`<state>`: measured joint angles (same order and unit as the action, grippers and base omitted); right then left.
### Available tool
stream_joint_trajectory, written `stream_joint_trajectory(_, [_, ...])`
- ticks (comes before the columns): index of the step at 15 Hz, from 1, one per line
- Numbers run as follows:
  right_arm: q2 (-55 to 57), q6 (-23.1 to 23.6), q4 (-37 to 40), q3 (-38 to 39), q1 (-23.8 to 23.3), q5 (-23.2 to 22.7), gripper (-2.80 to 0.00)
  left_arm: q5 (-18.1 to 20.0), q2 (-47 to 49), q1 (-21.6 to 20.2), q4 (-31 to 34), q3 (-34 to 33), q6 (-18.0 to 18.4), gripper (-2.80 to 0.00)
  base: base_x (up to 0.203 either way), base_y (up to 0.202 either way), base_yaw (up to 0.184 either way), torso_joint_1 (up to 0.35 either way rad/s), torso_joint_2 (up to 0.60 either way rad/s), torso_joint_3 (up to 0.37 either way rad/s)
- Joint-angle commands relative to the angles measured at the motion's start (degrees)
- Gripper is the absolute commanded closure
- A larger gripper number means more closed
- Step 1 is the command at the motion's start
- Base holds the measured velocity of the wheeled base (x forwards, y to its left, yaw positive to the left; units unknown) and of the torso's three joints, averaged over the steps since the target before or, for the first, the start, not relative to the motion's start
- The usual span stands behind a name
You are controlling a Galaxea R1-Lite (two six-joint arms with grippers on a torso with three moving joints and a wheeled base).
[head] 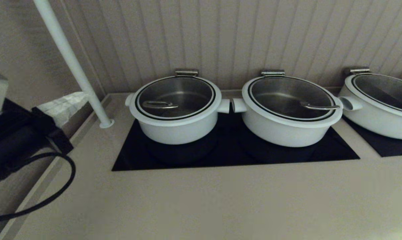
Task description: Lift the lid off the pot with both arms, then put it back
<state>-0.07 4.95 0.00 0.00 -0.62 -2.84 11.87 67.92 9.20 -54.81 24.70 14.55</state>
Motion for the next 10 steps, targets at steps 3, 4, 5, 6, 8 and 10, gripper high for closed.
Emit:
stream_joint_trajectory(3, [0.07, 0.06, 0.00, 0.00, 0.01, -0.06, 0.00, -0.09, -20.52, 0.13, 11.06, -4.47, -0.22, 0.00, 0.000, 0.000, 0.000, 0.000, 0.00, 0.000])
stream_joint_trajectory(4, [0.07, 0.06, 0.00, 0.00, 0.01, -0.06, 0.00, -0.12, -25.01, 0.18, 15.62, -4.74, -0.39, 0.00, 0.000, 0.000, 0.000, 0.000, 0.00, 0.000])
stream_joint_trajectory(5, [0.07, 0.06, 0.00, 0.00, 0.01, -0.06, 0.00, -0.12, -29.16, -0.01, 19.71, -5.11, -0.69, 0.00, 0.000, 0.000, 0.000, 0.000, 0.00, 0.000])
stream_joint_trajectory(6, [0.07, 0.06, 0.00, 0.00, 0.01, -0.06, 0.00, -0.08, -32.80, -1.18, 22.84, -5.96, -1.40, 0.00, 0.000, 0.000, 0.000, 0.000, 0.00, 0.000])
stream_joint_trajectory(8, [0.07, 0.06, 0.00, 0.00, 0.01, -0.06, 0.00, 0.07, -39.98, -6.00, 27.13, -9.68, -3.92, 0.00, 0.000, 0.000, 0.000, 0.000, 0.00, 0.000])
stream_joint_trajectory(10, [0.07, 0.06, 0.00, 0.00, 0.01, -0.06, 0.00, 0.08, -47.28, -10.12, 31.38, -14.56, -5.66, 0.00, 0.000, 0.000, 0.000, 0.000, 0.00, 0.000])
